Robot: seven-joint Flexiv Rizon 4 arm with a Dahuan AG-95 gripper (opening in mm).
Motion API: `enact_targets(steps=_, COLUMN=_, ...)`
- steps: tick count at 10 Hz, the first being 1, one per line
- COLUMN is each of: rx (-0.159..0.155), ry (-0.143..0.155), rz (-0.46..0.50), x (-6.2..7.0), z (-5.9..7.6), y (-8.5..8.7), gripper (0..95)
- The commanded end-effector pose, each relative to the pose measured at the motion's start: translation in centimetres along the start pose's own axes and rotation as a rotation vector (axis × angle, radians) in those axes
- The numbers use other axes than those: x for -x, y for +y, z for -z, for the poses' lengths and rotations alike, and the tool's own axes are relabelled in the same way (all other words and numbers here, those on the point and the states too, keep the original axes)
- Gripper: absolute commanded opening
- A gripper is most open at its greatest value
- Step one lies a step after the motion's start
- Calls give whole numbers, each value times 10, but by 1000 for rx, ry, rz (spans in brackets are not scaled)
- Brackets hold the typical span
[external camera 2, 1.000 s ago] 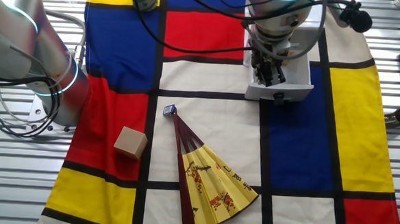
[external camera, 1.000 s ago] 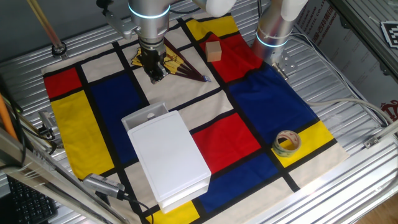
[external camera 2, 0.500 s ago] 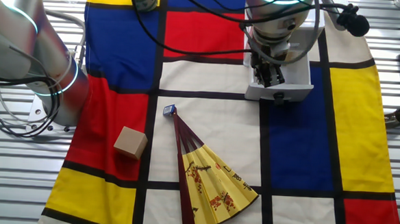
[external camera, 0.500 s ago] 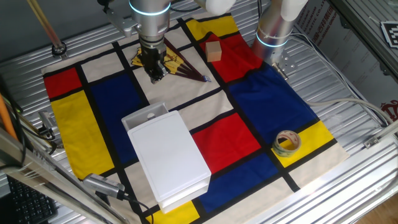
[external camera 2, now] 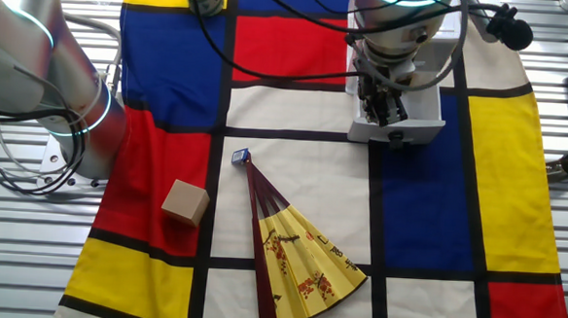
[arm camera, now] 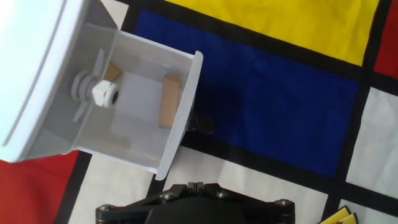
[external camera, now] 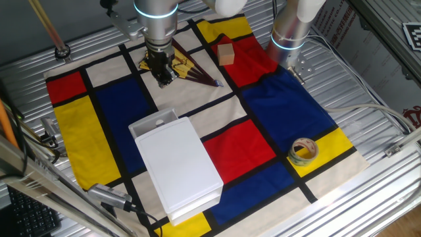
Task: Grasp the handle and close the drawer
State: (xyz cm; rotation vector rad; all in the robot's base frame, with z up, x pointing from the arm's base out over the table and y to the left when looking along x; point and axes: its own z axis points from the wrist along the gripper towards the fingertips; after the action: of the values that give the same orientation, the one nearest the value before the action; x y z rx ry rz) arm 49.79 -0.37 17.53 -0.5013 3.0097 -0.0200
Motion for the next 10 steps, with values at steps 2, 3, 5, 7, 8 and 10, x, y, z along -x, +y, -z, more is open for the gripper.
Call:
enact_targets(steps=2, rx=1, ry=-7, rz=-10, x=-1, z=2, y=0, gripper=0)
enact_targets(steps=3, rx=1, ry=-6, rz=-8, x=-2, z=2, y=-1, gripper=0)
enact_targets(steps=5, rx=1, ry=3, rz=-5, x=-2, z=3, y=-1, gripper=0)
enact_targets(steps=7, rx=1, ry=4, rz=-5, x=-2, z=2, y=-2, gripper=0)
enact_targets(steps=8, rx=2, ry=9, rz=2, x=-2, z=2, y=-2, gripper=0)
enact_targets(steps=10, rx=1, ry=0, rz=20, x=0, z=-9, y=-9, gripper=0)
